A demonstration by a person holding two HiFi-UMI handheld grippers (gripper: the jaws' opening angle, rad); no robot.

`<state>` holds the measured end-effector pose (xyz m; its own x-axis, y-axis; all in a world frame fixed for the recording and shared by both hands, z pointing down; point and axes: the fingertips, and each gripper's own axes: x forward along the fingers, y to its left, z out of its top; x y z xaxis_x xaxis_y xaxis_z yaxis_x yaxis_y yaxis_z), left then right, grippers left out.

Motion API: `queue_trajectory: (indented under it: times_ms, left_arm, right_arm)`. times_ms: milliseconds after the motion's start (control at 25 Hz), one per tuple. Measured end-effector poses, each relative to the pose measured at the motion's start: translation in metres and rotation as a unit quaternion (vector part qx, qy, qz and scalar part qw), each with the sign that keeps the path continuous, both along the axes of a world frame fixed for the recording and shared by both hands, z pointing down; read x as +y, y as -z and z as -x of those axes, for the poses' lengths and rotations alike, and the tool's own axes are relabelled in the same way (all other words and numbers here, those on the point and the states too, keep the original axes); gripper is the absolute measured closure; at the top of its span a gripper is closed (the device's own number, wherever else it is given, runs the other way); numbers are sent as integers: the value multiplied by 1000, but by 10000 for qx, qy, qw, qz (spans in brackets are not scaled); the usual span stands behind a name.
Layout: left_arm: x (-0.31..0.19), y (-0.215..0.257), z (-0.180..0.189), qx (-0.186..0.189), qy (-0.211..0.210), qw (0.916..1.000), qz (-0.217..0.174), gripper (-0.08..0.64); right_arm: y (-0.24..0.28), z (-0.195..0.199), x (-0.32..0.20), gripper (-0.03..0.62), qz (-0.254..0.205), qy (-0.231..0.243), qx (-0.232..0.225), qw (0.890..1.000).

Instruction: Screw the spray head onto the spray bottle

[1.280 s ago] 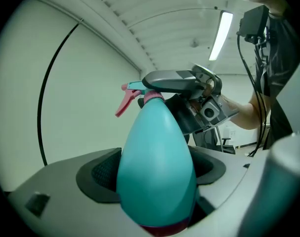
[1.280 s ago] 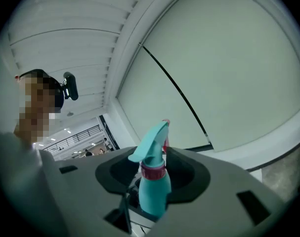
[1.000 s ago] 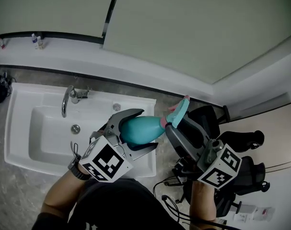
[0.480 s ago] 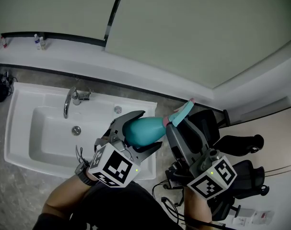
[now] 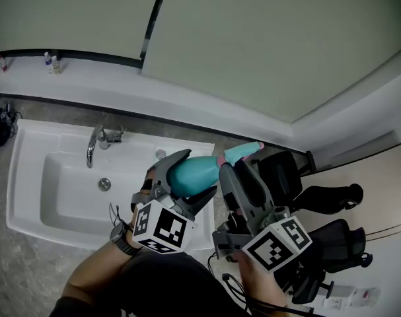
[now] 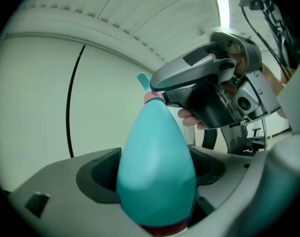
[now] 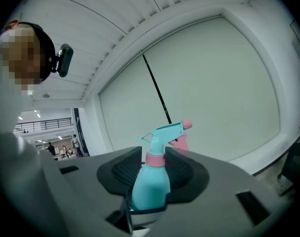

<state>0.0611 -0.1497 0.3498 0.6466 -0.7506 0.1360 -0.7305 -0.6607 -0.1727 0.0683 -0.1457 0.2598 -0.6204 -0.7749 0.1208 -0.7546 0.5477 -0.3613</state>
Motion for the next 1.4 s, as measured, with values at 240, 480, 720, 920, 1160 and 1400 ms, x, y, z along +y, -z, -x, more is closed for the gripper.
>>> queue_trajectory:
  times_ms: [240, 480, 720, 920, 1160, 1400]
  left_arm:
    - [8, 20, 2, 674, -584, 9960, 56, 156]
    - [22, 46, 7, 1032, -1298, 9862, -10, 156]
    - [53, 70, -3, 1549, -2436, 9573, 145, 156]
    - [73, 75, -15, 1420, -3006, 9425, 344, 156]
    - [80, 75, -21, 1335, -3023, 9428, 438, 156]
    - [75, 72, -12, 1129, -2718, 9553, 297, 156]
  right_arm:
    - [22, -1, 19, 465, -287, 504, -76, 9983]
    - [76, -55, 26, 465, -1357, 410, -338, 9893]
    - [69, -36, 34, 297, -594, 3449, -1160, 9295]
    - [69, 8, 65, 268, -844, 5049, -692, 8563]
    - [75, 32, 76, 422, -1001, 5414, -311, 8342]
    - [66, 38, 74, 440, -1160, 5023, 416, 8559]
